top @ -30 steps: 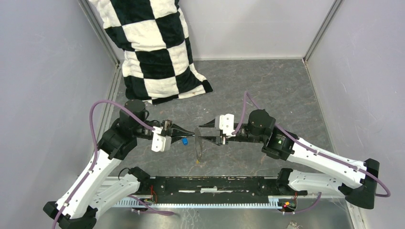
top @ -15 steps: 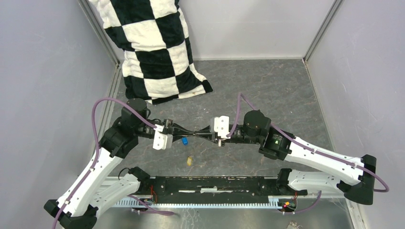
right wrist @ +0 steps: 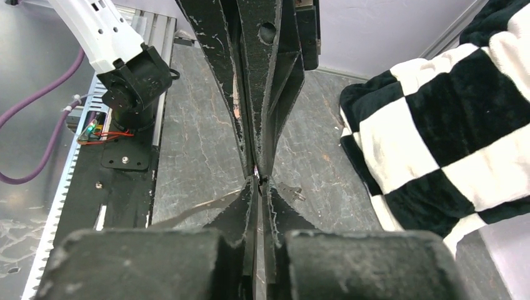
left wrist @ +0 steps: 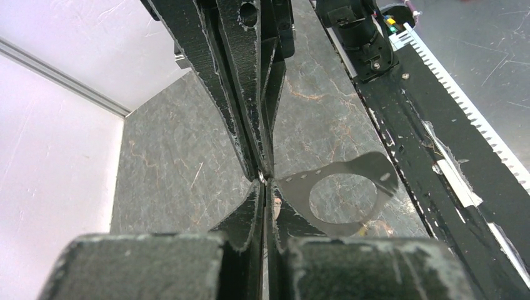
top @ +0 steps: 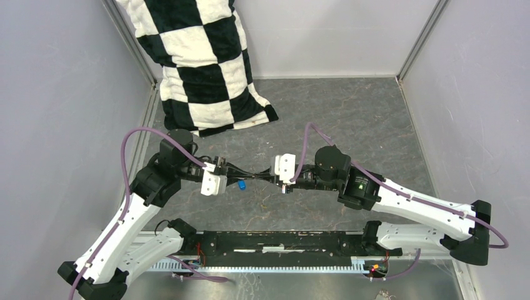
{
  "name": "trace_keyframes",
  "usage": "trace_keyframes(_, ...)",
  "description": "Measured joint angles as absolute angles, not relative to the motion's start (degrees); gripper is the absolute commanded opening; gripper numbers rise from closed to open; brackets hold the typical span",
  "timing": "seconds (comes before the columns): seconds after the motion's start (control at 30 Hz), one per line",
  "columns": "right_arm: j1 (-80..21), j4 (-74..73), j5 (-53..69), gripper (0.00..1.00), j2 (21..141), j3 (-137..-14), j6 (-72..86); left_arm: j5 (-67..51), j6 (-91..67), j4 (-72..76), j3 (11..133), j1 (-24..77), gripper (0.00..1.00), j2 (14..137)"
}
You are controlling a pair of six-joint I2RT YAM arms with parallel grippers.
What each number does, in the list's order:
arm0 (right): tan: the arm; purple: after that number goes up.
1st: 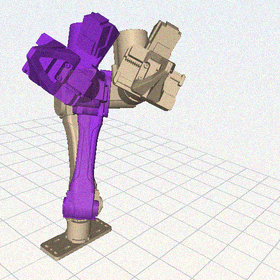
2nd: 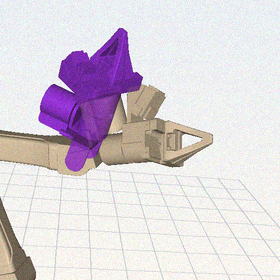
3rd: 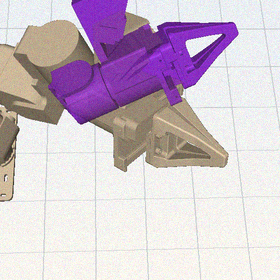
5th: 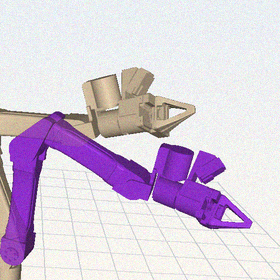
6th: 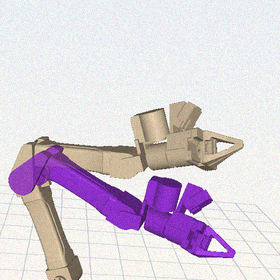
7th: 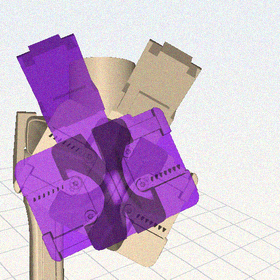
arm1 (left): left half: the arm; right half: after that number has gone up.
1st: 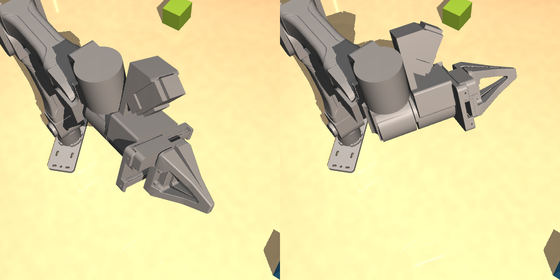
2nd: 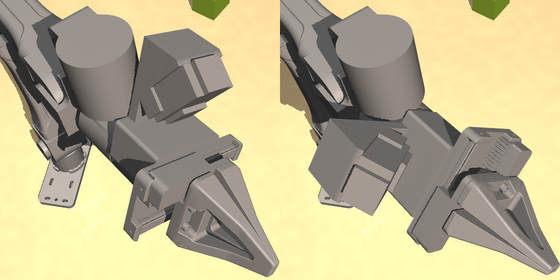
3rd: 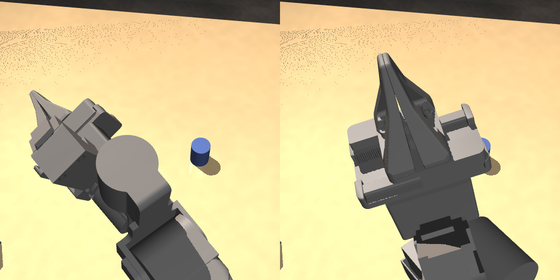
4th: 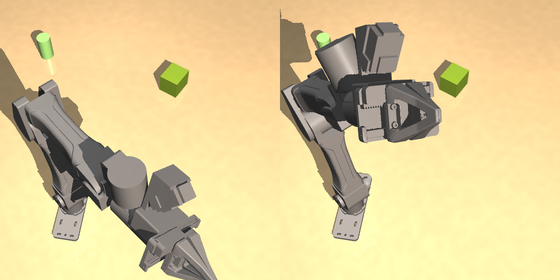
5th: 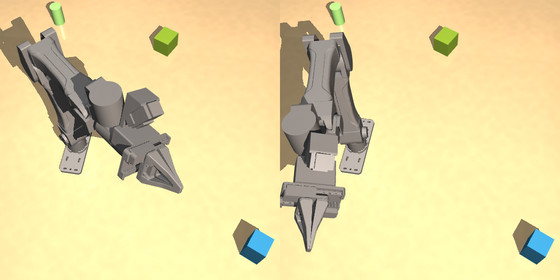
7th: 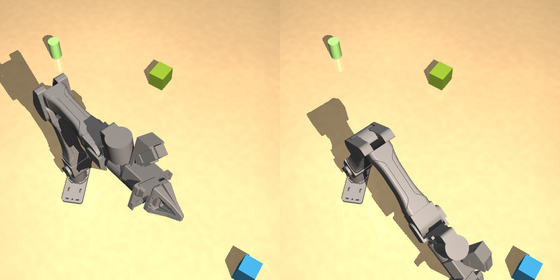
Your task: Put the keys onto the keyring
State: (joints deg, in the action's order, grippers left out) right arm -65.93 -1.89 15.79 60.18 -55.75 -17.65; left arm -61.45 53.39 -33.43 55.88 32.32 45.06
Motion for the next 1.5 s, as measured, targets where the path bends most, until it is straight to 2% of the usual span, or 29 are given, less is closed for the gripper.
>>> trace_keyframes(0.07, -66.0, -2.0, 15.4, 0.00, 60.2, -55.8, -17.9, -61.4, 53.3, -33.5, 55.9, 32.3, 0.04, 45.1)
trace_keyframes(0.13, -66.3, -2.3, 15.1, 0.00, 60.2, -55.8, -18.0, -61.1, 53.1, -33.5, 56.0, 32.2, 0.27, 45.1)
trace_keyframes(0.17, -66.5, -2.4, 14.8, 0.01, 60.2, -55.8, -18.1, -61.1, 53.0, -33.4, 56.0, 32.2, 0.32, 45.1)
trace_keyframes(0.3, -66.5, -2.2, 12.9, 0.00, 59.7, -55.7, -18.1, -60.9, 51.3, -33.1, 56.2, 32.3, 0.48, 45.0)
trace_keyframes(0.37, -66.5, -1.5, 12.2, 0.00, 58.7, -54.8, -17.9, -59.9, 49.1, -32.0, 56.2, 32.3, 0.50, 44.5)
trace_keyframes(0.6, -66.5, 1.0, 11.7, 0.00, 54.9, -51.5, -16.8, -55.1, 36.4, -22.7, 51.9, 32.4, 0.46, 39.5)
trace_keyframes(0.83, -66.5, 4.8, 13.5, 0.00, 54.8, -49.5, -14.5, -54.8, 26.8, -18.0, 50.7, 32.4, 0.42, 40.8)
trace_keyframes(1.2, -66.5, 9.5, 15.3, 0.01, 54.8, -48.4, -11.9, -58.2, 24.5, -17.8, 50.4, 32.4, 0.34, 41.1)
trace_keyframes(1.5, -66.5, 10.0, 15.6, 0.01, 54.8, -48.4, -11.2, -58.8, 23.8, -17.4, 50.3, 32.4, 0.14, 41.1)
